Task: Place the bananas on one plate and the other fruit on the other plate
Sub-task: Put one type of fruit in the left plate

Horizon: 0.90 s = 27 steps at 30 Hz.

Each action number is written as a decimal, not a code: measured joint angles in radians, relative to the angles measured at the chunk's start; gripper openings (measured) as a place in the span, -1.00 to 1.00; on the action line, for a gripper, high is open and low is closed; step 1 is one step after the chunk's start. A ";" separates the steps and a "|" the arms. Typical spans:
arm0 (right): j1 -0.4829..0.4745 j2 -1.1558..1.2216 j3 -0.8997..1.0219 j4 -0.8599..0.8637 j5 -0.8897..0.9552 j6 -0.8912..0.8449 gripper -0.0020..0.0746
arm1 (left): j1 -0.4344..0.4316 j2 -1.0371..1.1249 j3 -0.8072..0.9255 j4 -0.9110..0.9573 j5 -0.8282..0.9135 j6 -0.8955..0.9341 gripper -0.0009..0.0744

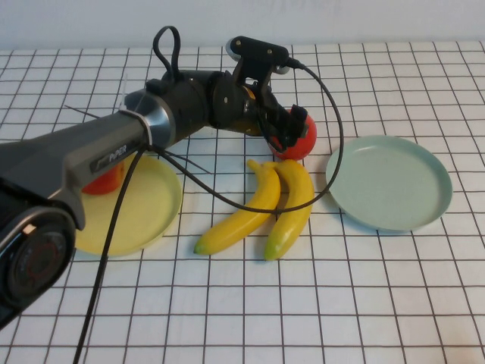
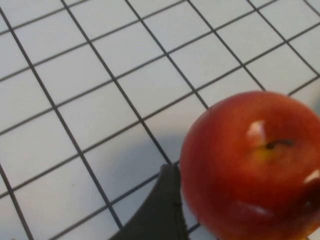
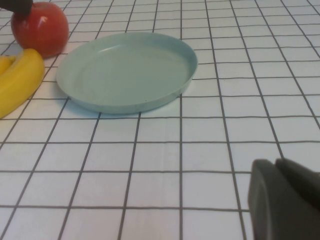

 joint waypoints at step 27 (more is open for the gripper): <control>0.000 0.000 0.000 0.000 0.000 0.000 -0.99 | -0.013 0.050 -0.006 -0.086 -0.077 0.095 0.80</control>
